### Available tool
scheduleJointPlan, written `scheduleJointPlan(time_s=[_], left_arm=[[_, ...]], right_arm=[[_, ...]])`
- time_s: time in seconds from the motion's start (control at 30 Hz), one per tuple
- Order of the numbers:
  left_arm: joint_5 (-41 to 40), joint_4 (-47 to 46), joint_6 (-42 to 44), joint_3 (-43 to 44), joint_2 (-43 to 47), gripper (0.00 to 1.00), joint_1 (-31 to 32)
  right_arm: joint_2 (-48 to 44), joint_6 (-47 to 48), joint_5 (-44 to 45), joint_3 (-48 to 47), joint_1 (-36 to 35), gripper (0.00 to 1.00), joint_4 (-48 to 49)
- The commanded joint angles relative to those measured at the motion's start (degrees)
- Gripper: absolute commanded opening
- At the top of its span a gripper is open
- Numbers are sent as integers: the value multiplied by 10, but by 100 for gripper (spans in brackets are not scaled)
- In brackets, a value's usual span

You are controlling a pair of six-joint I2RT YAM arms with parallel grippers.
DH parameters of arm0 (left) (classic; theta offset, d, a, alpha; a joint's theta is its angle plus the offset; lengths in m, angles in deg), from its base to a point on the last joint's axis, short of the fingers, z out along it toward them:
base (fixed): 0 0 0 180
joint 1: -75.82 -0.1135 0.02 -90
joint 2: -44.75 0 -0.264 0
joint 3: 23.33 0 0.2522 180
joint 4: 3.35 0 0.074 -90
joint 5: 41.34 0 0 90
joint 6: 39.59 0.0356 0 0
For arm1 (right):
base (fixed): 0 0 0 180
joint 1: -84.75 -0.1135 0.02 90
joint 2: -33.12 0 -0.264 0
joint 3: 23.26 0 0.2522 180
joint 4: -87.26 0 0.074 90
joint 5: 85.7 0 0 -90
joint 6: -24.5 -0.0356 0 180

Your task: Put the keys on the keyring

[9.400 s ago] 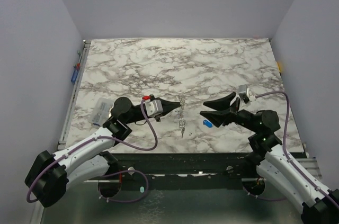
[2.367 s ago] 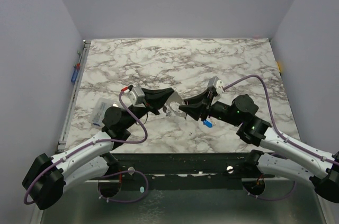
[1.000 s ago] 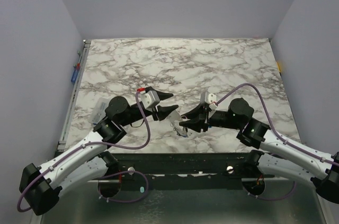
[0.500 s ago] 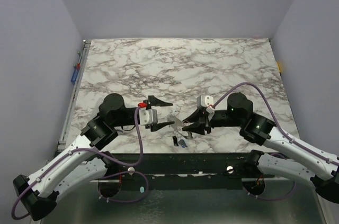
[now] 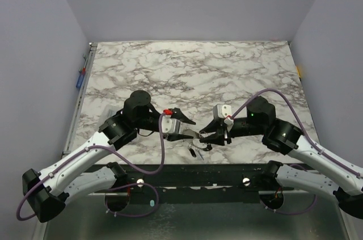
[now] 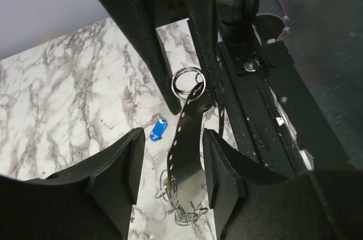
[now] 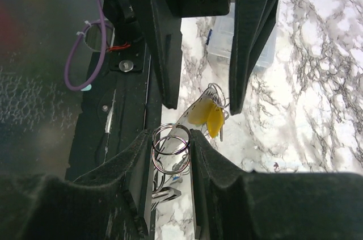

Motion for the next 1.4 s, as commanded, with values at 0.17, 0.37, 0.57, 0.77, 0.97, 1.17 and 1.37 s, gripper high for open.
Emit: scheduleJointPlan(time_s=[0.17,0.37,0.57,0.77,0.97,1.17,1.37], left_arm=[[10,11,14,37,-52,34,59],[-15,11,10,50,-78,25,91],[-45,11,-5,57,-95,24,113],[-56,5,-32,62,-105,19,124],[-92,-15,-84,63,-108,0,127],[-118,-16,-112,68,-104,0,126],[-162,-25,-138,70,-96,0,126]], right_arm=[[3,19,12,-27,-2,1,-12],[5,18,29,-27,-2,1,-9],[5,12,44,-27,-2,1,-5],[5,4,69,-29,-2,1,6],[10,-5,82,-25,-2,1,17],[14,-13,141,-34,-2,29,-5],[-33,-9,189,-19,-2,70,-1]])
